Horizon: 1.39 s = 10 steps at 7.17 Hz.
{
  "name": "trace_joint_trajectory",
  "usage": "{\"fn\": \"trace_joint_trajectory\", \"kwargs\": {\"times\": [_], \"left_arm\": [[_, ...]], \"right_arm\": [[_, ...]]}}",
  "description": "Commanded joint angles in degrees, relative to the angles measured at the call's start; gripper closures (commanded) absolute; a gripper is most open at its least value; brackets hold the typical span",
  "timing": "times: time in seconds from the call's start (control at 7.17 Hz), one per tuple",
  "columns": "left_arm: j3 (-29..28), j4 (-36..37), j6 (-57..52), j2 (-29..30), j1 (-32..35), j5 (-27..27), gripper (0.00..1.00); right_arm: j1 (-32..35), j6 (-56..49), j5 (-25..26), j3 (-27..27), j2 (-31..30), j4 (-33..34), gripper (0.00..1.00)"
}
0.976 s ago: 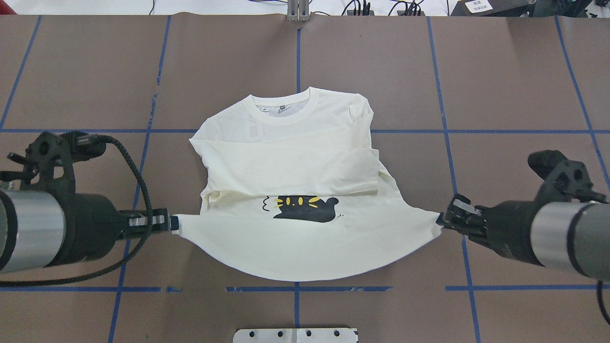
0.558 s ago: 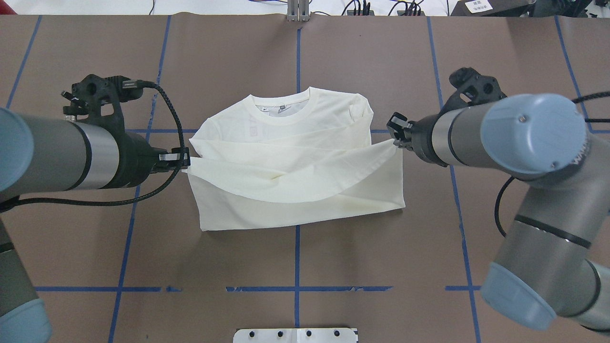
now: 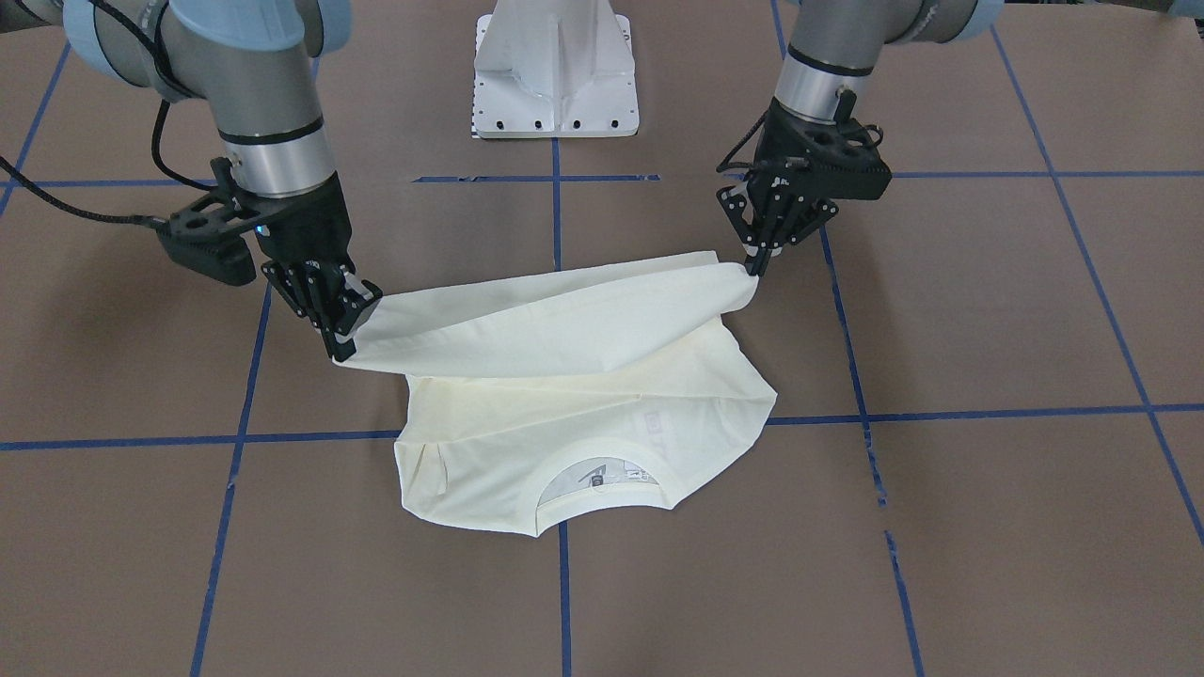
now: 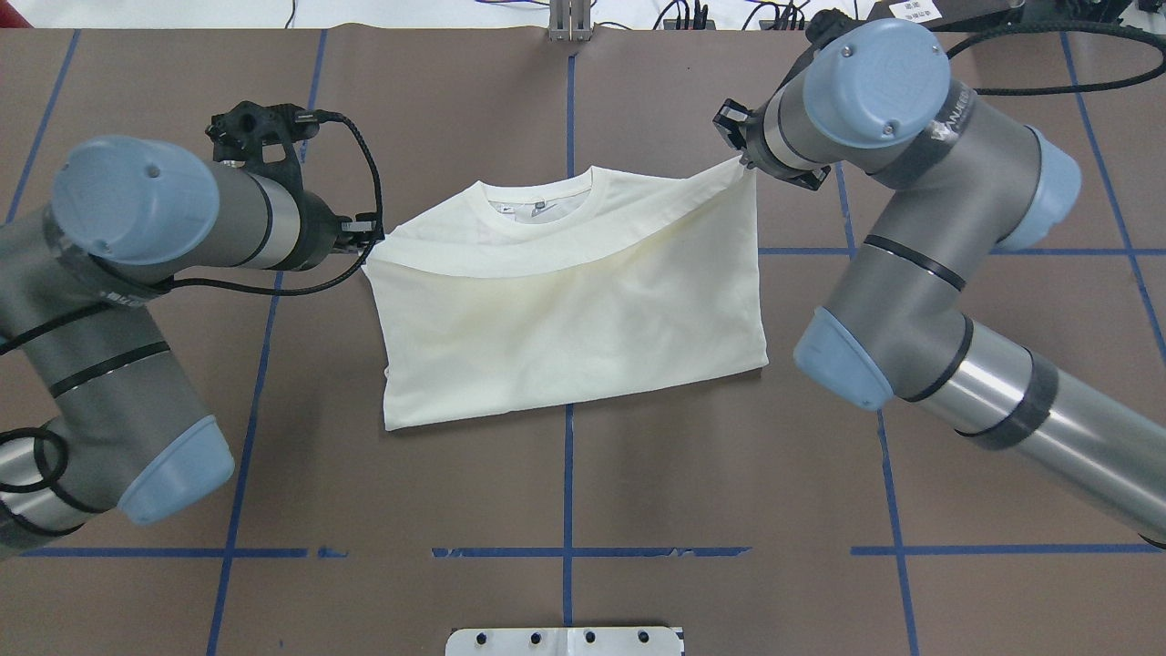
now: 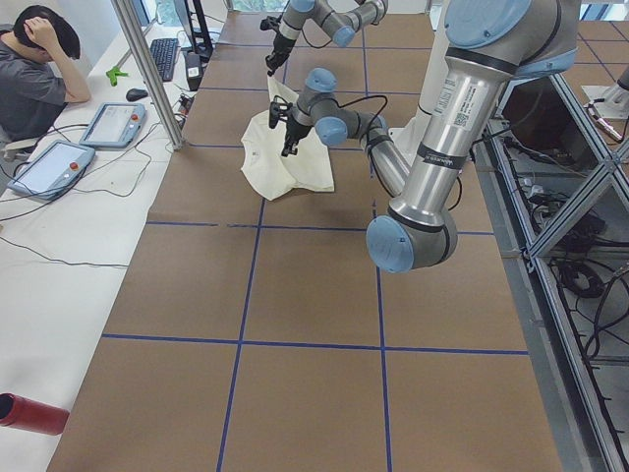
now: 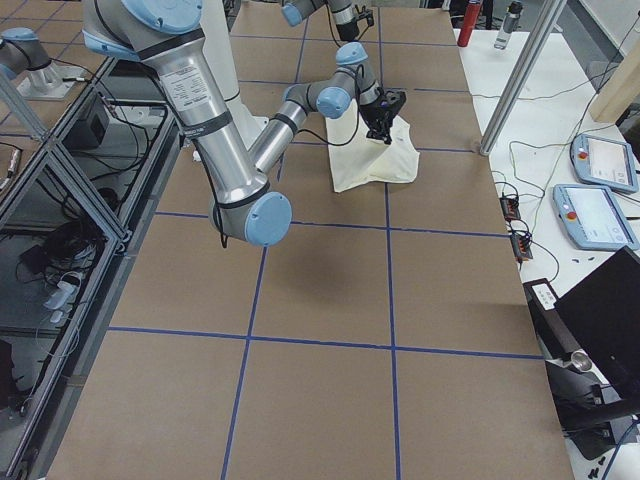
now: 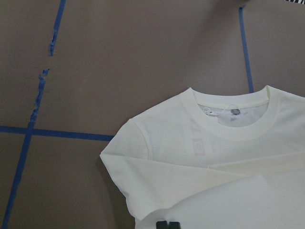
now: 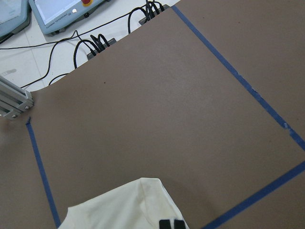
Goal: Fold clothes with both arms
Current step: 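Lift the hem with both grippers and fold it up onto the collar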
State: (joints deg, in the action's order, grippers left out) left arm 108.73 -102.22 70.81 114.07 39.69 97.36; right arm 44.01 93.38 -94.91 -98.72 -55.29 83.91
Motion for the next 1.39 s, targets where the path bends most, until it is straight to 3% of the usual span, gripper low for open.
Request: {"fn": "trace_joint_trajectory", "kwargs": {"times": [0.0, 0.42, 0.84, 0.98, 1.12, 1.25], "left_arm": [[-9.2, -2.0, -4.3, 3.4, 2.5, -1.3, 1.00], [-23.0, -12.7, -4.5, 6.9, 2.4, -1.3, 1.00], [-23.0, -13.0, -4.3, 6.8, 1.9, -1.3, 1.00], [-23.0, -13.0, -4.4, 6.5, 1.8, -1.3, 1.00], [-23.0, -13.2, -4.8, 6.1, 1.5, -1.4, 0.01], [-21.7, -15.1, -9.2, 5.8, 0.7, -1.2, 0.00]], "right_arm": [[0.5, -0.3, 0.3, 11.3, 3.3, -7.9, 1.00], [-2.1, -0.4, 3.2, 21.7, 5.4, -14.2, 1.00], [-3.6, -0.3, 4.4, 22.3, 5.5, -14.7, 1.00], [-3.6, -0.4, 4.4, 22.3, 5.5, -14.7, 0.73], [-3.9, -0.9, 4.5, 22.3, 5.4, -14.7, 0.01], [-3.5, -3.4, 3.8, 20.7, 5.4, -14.7, 0.00]]}}
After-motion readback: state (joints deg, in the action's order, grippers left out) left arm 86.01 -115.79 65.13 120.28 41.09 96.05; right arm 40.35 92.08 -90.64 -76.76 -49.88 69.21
